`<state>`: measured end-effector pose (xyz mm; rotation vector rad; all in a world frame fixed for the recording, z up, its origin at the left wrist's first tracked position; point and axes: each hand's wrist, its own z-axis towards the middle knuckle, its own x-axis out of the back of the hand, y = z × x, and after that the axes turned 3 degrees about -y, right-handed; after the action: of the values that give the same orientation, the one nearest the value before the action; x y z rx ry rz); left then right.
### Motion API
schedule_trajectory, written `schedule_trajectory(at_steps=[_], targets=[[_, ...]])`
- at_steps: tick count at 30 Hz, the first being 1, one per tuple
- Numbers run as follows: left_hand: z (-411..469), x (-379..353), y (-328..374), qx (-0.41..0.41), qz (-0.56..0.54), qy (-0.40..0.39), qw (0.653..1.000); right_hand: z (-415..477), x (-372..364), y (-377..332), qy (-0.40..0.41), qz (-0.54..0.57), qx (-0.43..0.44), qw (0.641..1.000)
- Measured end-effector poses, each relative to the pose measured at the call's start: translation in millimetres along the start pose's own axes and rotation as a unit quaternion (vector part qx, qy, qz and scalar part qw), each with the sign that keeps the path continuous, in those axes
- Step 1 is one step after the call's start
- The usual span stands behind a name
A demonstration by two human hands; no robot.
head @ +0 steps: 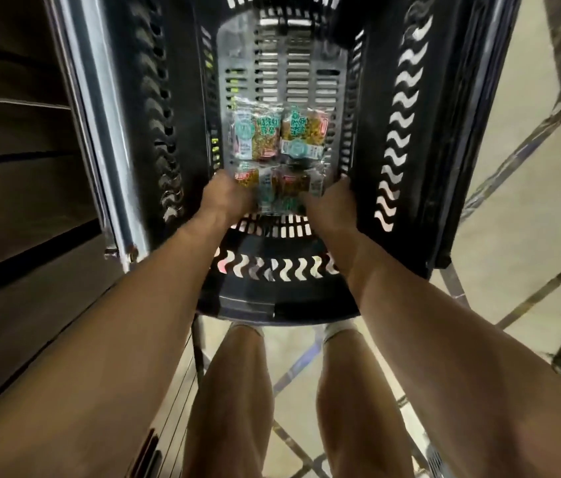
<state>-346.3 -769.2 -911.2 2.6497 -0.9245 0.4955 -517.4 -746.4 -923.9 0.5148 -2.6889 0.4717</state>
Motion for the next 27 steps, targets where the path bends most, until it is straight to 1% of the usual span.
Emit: schedule_trajectory(at_steps=[3,5,7,10,11,15,17,20,21,24,27], targets=[[18,-4,-2,0.032,-0.053,-0.003,0.998,11,-11,-3,-0.015,0.047,-0.039,0.998],[25,-6,-4,0.044,-0.075,0.005,0.996,15,-13,-7,-0.015,0.049,-0.06,0.997],[27,-7,-7,0.049,-0.071,0.012,0.996,20,-14,-8,0.002,0.04,-0.076,0.996],[24,-8,-11,0.049,-0.035,0.035,0.998,23,-15,-6,0.05,0.005,-0.071,0.996],[24,-8,-13,0.047,-0.033,0.04,0.998,24,-15,-5,0.055,-0.004,-0.067,0.996],[25,-9,-20,0.043,-0.069,0.007,0.997,23,-17,-1,0.032,-0.015,-0.069,0.997],[26,-10,-24,0.03,-0.068,-0.009,0.997,24,-20,1,0.036,-0.007,-0.073,0.997],[28,-14,-29,0.021,-0.078,-0.004,0.997,20,-26,1,0.033,0.033,-0.084,0.995],[30,-14,-31,0.022,-0.082,0.001,0.996,20,-28,2,0.043,0.034,-0.085,0.995],[34,-16,-33,0.026,-0.093,0.007,0.995,19,-29,3,0.078,-0.004,-0.07,0.995],[34,-13,-31,0.027,-0.093,0.004,0.995,19,-25,2,0.084,-0.063,-0.057,0.993]])
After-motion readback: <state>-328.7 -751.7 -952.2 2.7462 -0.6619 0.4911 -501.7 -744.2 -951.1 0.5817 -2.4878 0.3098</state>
